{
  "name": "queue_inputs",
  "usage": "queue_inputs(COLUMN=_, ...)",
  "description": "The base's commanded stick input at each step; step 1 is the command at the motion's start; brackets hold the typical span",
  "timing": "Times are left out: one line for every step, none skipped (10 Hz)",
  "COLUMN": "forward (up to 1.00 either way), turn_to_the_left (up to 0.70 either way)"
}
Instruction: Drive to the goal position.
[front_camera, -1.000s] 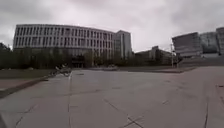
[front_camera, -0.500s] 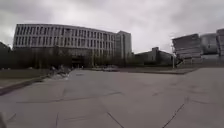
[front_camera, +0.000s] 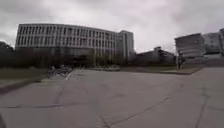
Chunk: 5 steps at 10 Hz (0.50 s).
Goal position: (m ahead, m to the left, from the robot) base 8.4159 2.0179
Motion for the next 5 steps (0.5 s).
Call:
queue_inputs(forward=0.7, turn_to_the_left=0.0)
queue_inputs(forward=0.7, turn_to_the_left=0.0)
queue_inputs(forward=0.7, turn_to_the_left=0.0)
queue_inputs(forward=0.7, turn_to_the_left=0.0)
queue_inputs(forward=0.7, turn_to_the_left=0.0)
